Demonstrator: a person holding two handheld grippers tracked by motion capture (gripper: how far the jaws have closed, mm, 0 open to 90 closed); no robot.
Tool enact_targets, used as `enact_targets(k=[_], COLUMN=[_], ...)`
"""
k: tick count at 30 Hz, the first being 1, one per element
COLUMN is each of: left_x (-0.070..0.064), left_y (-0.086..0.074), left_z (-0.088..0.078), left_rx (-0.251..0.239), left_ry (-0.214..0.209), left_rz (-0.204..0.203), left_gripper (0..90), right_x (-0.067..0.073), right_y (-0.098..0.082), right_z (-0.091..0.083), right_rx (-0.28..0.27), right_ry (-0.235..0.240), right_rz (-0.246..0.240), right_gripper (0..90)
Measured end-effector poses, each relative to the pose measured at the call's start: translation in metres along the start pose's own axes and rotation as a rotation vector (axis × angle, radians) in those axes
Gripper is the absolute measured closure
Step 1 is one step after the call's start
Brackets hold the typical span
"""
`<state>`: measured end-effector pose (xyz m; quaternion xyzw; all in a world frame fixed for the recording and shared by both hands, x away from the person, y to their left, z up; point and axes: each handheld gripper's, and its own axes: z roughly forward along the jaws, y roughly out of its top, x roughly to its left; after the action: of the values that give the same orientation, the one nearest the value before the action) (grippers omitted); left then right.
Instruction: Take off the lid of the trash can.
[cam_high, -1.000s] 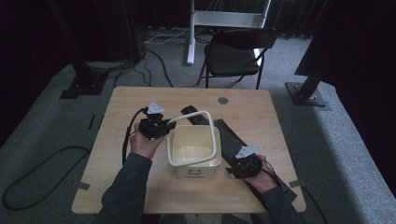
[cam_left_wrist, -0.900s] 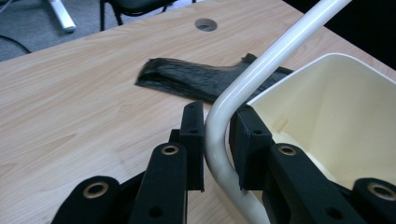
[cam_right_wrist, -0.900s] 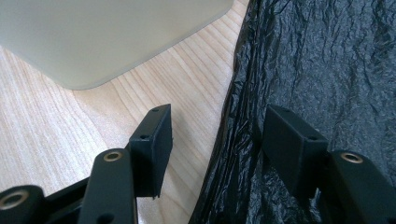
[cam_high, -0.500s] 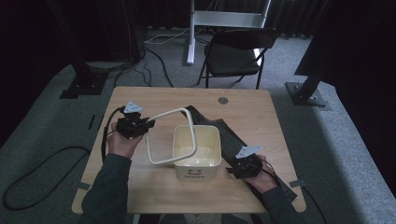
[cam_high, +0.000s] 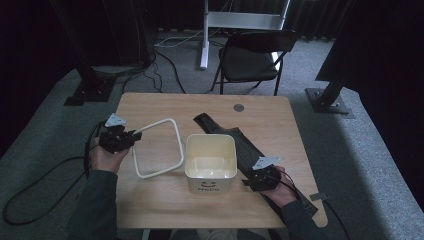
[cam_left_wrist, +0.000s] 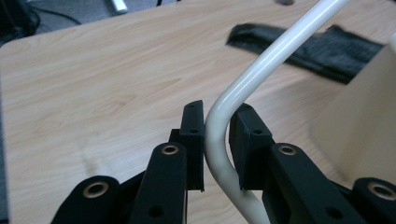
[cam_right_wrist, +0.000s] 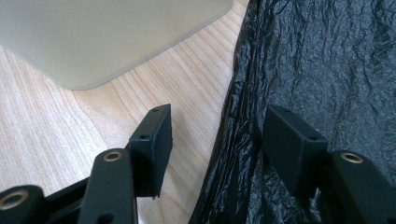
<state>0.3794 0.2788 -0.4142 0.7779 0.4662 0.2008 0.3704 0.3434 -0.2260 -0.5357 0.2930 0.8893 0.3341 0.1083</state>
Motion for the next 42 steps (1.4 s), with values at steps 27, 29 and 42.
enact_targets(k=[27,29,42], left_x=[0.022,0.022,0.018], left_y=[-0.058,-0.059,-0.059], left_z=[0.062,0.066,0.079], left_rx=[0.146,0.158,0.178], left_ry=[0.078,0.083,0.089], left_rz=[0.044,0.042,0.038], left_gripper=[75.8,75.3,69.3], right_x=[0.000,0.000,0.000], right_y=[0.000,0.000,0.000], right_z=[0.000,0.000,0.000], right_rx=[0.000,0.000,0.001], right_ry=[0.000,0.000,0.000], right_rz=[-0.001,-0.002,-0.003], right_gripper=[42.3,42.3,42.3])
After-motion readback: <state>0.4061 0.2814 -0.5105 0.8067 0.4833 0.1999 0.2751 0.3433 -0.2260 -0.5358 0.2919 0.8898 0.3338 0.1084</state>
